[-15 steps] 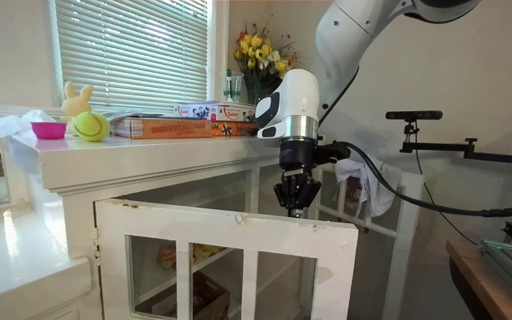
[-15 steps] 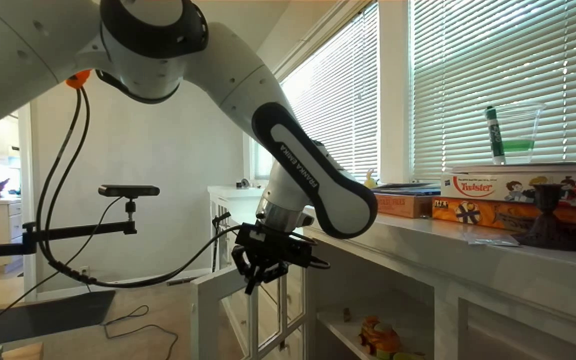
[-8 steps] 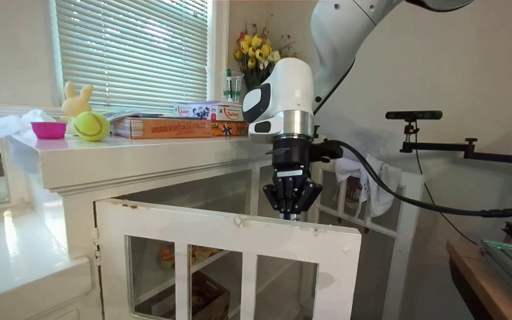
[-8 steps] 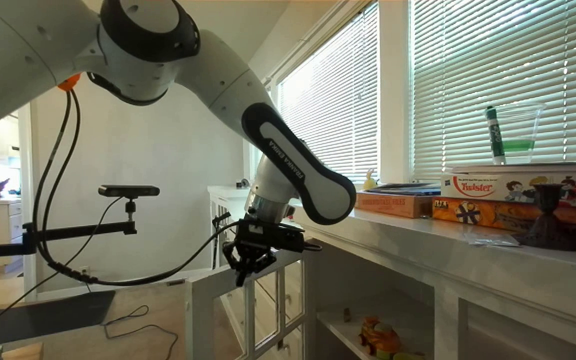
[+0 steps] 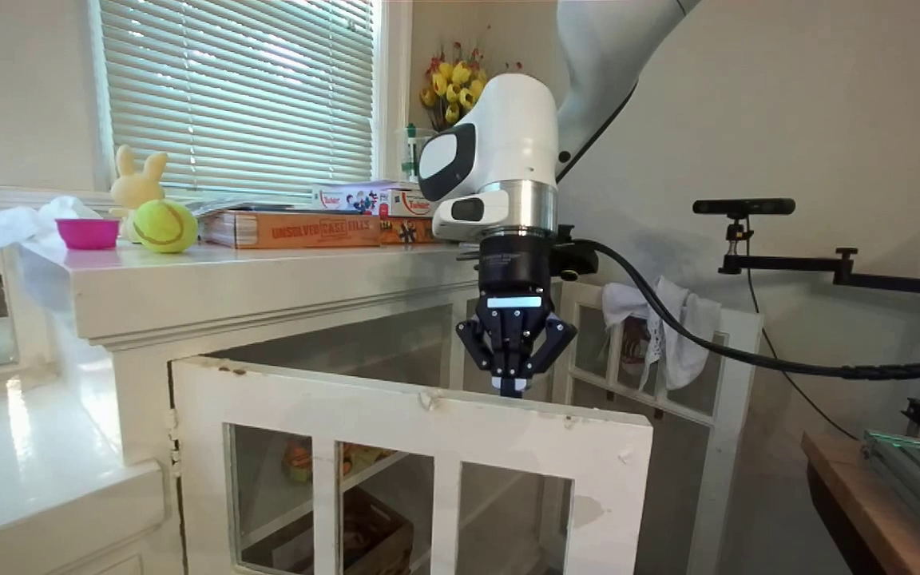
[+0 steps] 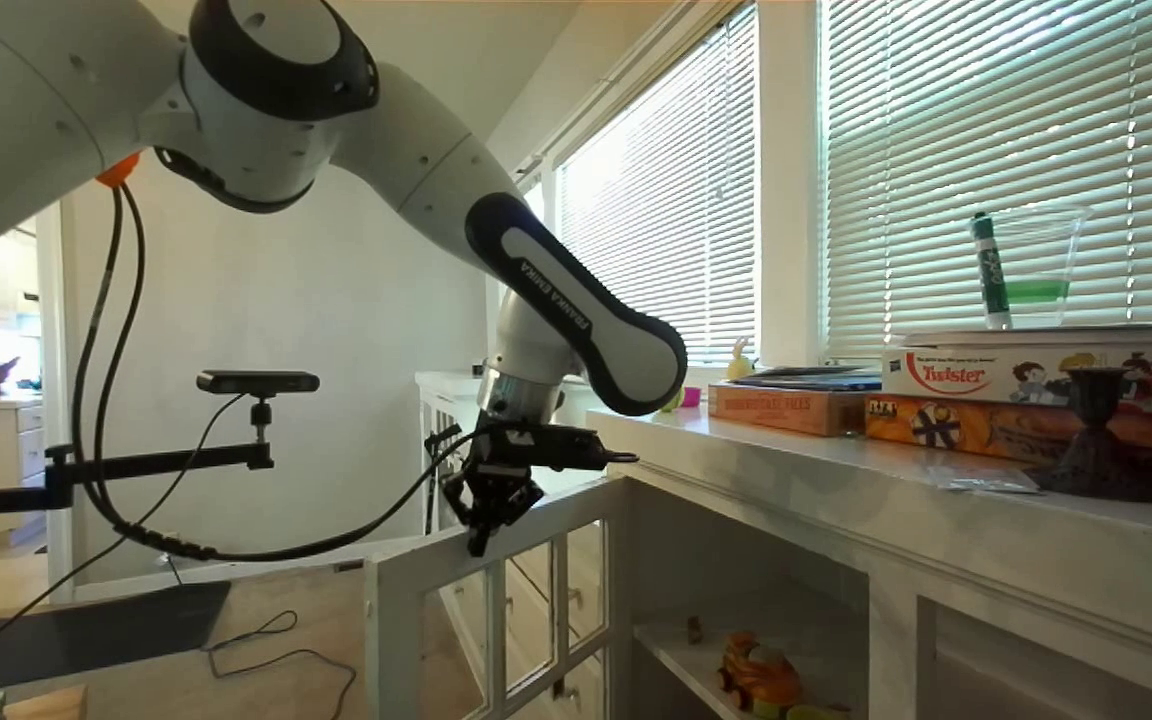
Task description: Open the left door of the cabinet on the right.
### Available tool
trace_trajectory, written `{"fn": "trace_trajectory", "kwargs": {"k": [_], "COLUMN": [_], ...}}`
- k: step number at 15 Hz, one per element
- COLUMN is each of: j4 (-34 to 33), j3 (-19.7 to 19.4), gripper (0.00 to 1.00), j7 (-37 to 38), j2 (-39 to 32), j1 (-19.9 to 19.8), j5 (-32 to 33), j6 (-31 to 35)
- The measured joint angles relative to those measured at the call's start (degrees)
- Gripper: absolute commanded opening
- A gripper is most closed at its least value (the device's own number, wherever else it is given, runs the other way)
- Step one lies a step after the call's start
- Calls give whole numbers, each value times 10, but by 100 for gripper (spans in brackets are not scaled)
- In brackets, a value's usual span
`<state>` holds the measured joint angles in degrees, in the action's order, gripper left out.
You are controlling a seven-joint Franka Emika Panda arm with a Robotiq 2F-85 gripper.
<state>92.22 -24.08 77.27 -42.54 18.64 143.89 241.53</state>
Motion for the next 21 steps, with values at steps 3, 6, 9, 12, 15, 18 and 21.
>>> {"fn": "trace_trajectory", "kwargs": {"k": [3, 6, 9, 12, 15, 18, 21], "j4": [-3, -7, -22, -52, -88, -123, -149], "j3": [-3, 7, 16, 16, 13, 11, 11], "gripper": [0, 0, 0, 0, 0, 0, 0], "j7": [-40, -82, -117, -140, -144, -144, -144], "j2": [0, -2, -14, -30, -45, -58, -72], "j1": [13, 14, 14, 25, 45, 65, 78], "j5": [0, 0, 0, 0, 0, 0, 0], "j6": [0, 0, 0, 0, 0, 0, 0]}}
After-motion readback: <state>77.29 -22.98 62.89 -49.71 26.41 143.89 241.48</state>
